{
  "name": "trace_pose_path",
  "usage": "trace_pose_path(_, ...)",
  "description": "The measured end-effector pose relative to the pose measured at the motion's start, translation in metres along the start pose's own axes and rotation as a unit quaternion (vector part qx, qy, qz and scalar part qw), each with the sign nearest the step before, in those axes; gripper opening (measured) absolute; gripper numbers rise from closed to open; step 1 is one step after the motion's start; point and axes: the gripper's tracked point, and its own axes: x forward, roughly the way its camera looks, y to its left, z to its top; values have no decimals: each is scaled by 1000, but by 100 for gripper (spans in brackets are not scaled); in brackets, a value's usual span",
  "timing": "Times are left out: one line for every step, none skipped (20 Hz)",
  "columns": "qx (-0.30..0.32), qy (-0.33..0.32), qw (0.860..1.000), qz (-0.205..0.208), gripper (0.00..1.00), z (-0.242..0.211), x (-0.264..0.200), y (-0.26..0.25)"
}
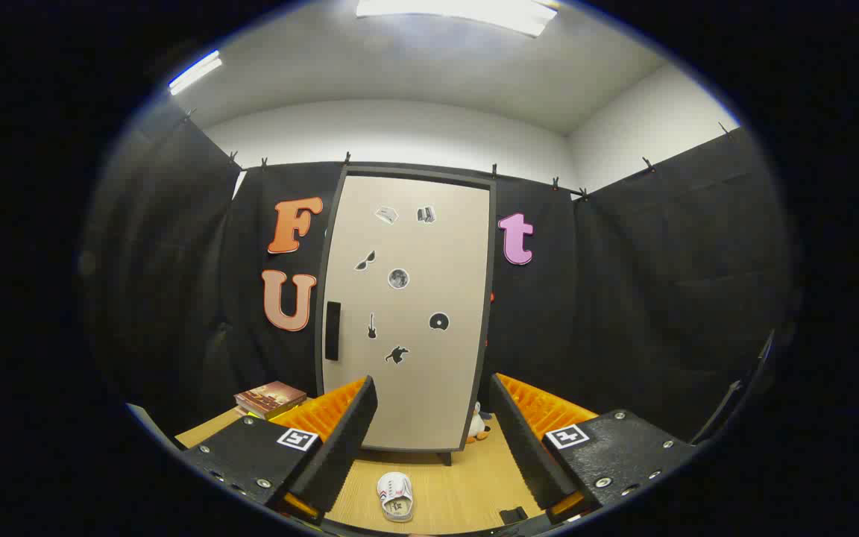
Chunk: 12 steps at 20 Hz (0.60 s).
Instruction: Open the shoe cabinet door, grab the shoes and put them into the shoe cabinet, then close the shoe cabinet door.
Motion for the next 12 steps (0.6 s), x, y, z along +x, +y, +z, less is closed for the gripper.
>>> trace_pose_path(1,0,1000,1,95,0,1,1)
trace_pose_path(0,0,1000,1,95,1,3,2)
trace_pose_path(-1,-2,1000,2,95,2,3,3)
trace_pose_path(-2,-4,1000,0,95,4,4,4)
trace_pose_path(-3,-5,1000,1,95,4,5,6)
trace_pose_path(-3,-5,1000,2,95,4,5,7)
trace_pose_path(-3,-4,1000,3,95,4,6,9)
trace_pose_path(-3,-5,1000,4,95,3,6,10)
trace_pose_path(-3,-4,1000,4,95,4,7,11)
trace_pose_path(-5,-4,1000,5,95,3,8,12)
trace_pose_path(-6,-3,1000,5,95,3,8,14)
trace_pose_path(-7,-4,1000,5,95,3,8,16)
